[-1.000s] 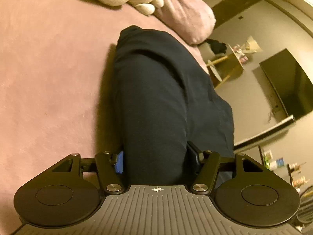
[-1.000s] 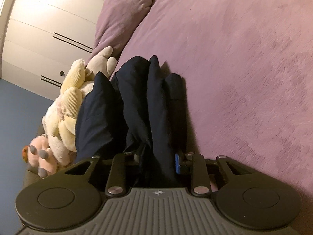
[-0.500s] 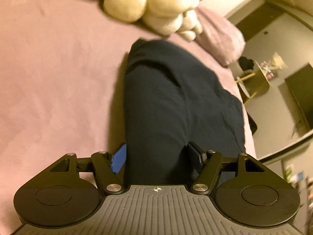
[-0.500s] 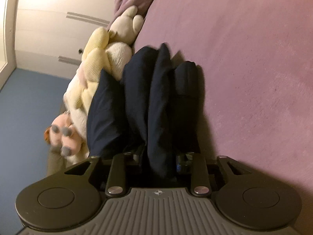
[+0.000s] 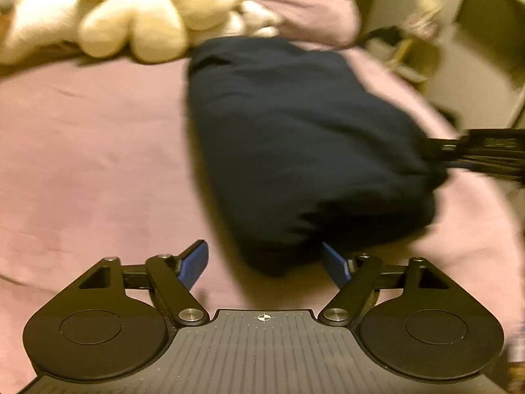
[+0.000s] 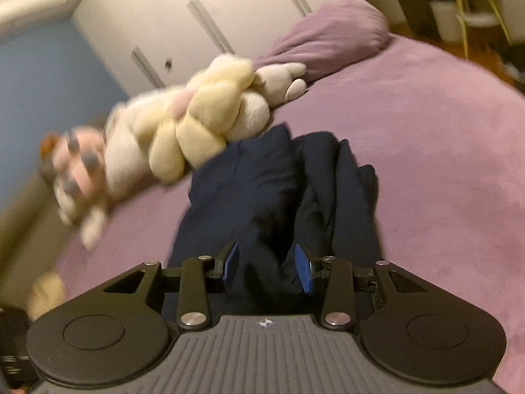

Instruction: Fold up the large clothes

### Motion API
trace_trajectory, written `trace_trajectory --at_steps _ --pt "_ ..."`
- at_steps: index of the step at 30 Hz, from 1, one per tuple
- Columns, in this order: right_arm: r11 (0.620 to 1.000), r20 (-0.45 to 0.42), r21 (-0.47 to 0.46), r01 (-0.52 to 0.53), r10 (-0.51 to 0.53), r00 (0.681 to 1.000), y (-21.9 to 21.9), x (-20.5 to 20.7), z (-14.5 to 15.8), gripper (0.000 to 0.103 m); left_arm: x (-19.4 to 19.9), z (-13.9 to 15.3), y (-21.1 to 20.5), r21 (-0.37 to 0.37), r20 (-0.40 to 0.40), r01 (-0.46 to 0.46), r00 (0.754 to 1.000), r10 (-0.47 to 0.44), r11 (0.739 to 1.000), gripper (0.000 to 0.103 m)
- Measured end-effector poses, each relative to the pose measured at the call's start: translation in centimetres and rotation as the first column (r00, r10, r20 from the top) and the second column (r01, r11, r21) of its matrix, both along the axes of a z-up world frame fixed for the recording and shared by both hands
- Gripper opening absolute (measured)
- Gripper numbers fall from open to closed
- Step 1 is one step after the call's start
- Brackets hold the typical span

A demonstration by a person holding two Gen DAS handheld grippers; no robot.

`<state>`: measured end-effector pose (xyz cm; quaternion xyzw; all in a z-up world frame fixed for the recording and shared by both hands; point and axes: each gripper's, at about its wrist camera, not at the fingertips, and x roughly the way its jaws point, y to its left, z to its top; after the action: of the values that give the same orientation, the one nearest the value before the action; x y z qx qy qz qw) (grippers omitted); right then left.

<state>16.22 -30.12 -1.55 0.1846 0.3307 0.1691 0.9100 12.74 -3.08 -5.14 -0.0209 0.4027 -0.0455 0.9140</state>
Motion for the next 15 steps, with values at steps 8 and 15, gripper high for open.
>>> trace_trajectory --at_steps 8,15 --pt "0.966 -0.078 -0.242 0.090 -0.112 0.991 2.2 -0.6 -1.9 0.013 1.4 -1.3 1.4 -0.067 -0.070 -0.067 0.996 0.063 0.995 0.083" --pt "0.964 -0.227 -0.240 0.113 -0.169 0.959 1.9 1.3 -5.4 0.013 1.5 -1.5 1.3 -0.025 -0.065 -0.050 0.997 0.048 0.998 0.088"
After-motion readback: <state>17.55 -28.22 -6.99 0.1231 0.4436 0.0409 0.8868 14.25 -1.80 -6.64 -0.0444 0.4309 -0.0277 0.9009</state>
